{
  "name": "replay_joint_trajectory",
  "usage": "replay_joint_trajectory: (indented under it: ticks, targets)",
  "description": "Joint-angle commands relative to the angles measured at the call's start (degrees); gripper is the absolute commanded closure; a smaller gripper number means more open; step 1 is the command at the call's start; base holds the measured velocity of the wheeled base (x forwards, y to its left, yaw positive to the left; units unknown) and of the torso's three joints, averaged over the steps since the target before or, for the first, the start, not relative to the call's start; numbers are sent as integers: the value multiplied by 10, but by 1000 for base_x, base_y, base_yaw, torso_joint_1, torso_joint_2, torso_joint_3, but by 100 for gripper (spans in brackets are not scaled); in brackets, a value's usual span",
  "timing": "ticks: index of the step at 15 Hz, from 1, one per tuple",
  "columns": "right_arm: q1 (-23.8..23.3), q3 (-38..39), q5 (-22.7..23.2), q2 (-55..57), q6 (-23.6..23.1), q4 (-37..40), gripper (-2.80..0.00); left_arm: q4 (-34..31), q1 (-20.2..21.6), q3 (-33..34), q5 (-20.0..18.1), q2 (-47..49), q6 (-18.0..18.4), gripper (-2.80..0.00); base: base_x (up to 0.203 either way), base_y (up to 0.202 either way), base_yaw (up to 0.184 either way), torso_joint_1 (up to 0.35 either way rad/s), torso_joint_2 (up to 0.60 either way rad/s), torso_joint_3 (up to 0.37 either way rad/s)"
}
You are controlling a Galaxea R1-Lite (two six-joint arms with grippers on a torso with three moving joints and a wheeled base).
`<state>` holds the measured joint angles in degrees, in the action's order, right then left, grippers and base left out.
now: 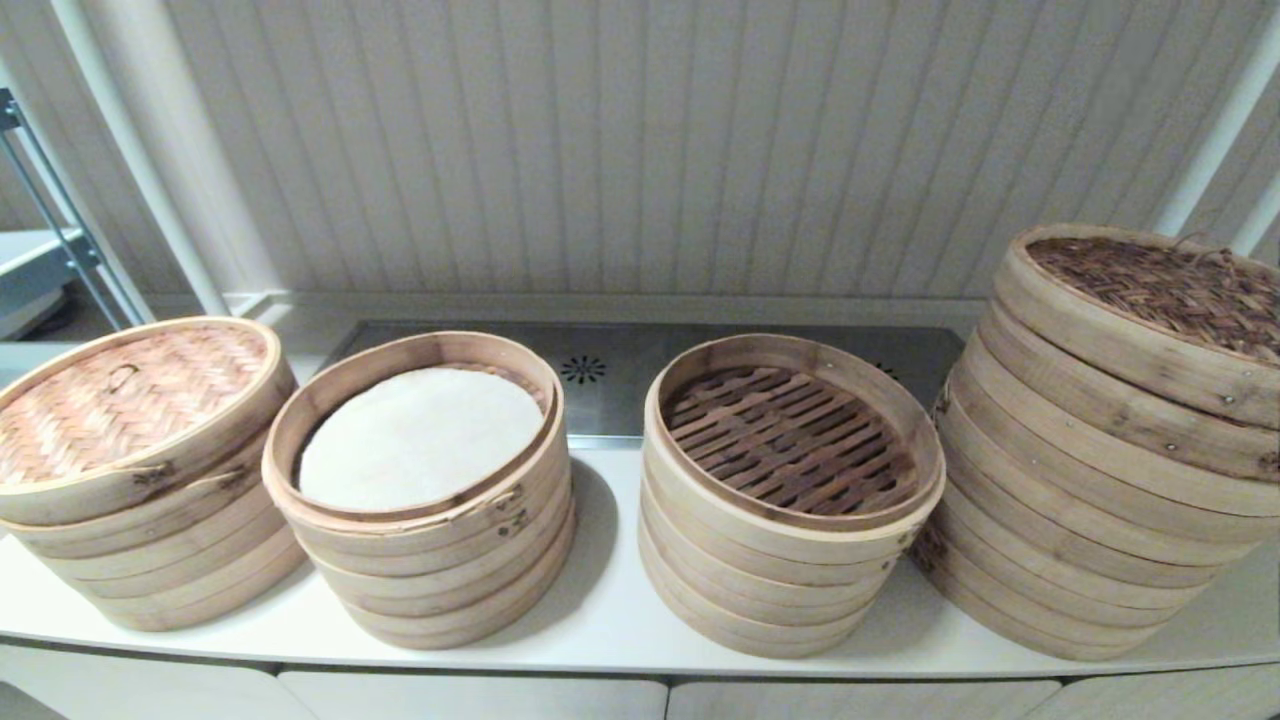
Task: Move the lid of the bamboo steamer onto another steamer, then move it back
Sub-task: Pick up the steamer
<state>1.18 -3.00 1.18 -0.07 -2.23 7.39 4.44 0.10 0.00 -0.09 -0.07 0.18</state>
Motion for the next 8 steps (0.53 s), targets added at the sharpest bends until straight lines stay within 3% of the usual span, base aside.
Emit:
replay_joint_trajectory:
  ticks: [1,8]
  targets:
    - [0,0,0,-1,-1,1,0,0,1,17,0,1,0,0,0,0,0,0,0,0]
    - [0,-2,1,-2,-7,0,0,-3,0,16,-1,1,2,0,0,0,0,0,0,0]
